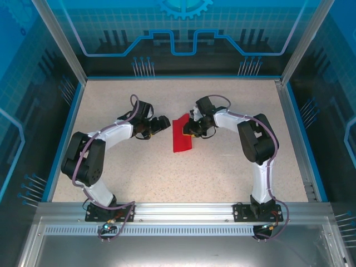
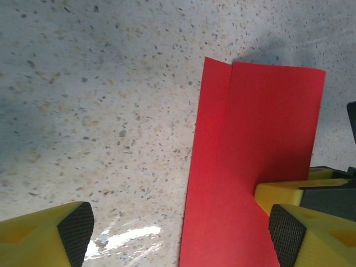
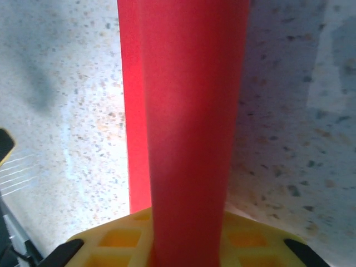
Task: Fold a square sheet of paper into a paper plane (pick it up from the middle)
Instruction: Fold the square sheet of paper in half at the center of the table, then hold the square sheet of paper at the center of the table.
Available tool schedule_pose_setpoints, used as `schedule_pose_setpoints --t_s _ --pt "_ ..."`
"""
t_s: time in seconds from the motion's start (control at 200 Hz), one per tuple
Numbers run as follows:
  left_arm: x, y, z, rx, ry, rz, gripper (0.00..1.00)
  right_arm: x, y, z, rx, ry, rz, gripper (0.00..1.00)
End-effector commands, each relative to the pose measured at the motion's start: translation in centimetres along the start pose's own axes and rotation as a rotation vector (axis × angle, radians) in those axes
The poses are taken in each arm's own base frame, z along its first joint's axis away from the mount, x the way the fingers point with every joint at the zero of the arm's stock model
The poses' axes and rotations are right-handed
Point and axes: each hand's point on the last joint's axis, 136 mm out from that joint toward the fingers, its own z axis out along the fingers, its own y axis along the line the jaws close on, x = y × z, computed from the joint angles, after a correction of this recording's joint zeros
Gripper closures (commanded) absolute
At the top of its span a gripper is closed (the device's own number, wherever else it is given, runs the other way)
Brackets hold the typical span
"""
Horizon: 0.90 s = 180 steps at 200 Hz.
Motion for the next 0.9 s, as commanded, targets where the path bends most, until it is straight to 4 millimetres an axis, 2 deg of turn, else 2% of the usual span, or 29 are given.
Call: schedule_pose_setpoints --t_s 0.0,0.27,0.69,0.895 --pt "0.1 -1.5 0.6 0.037 0.016 -0.007 0.14 0.5 -2.3 0.3 0.106 0.014 0.007 0.73" --pt "0.5 -1.1 0.9 0.018 0.018 -0.017 0.14 1.0 -3.5 0.4 0.253 0.027 -0.032 0.68" --pt "0.7 0.1 1.3 -0.026 0.016 -0.042 0.14 2.0 -4.5 1.7 0.324 0.086 -0.057 0.61" --pt "0.6 -0.5 1.7 0.003 0.023 -0.066 0.16 2.6 -5.1 2.2 0.368 0.108 -0.076 0.57"
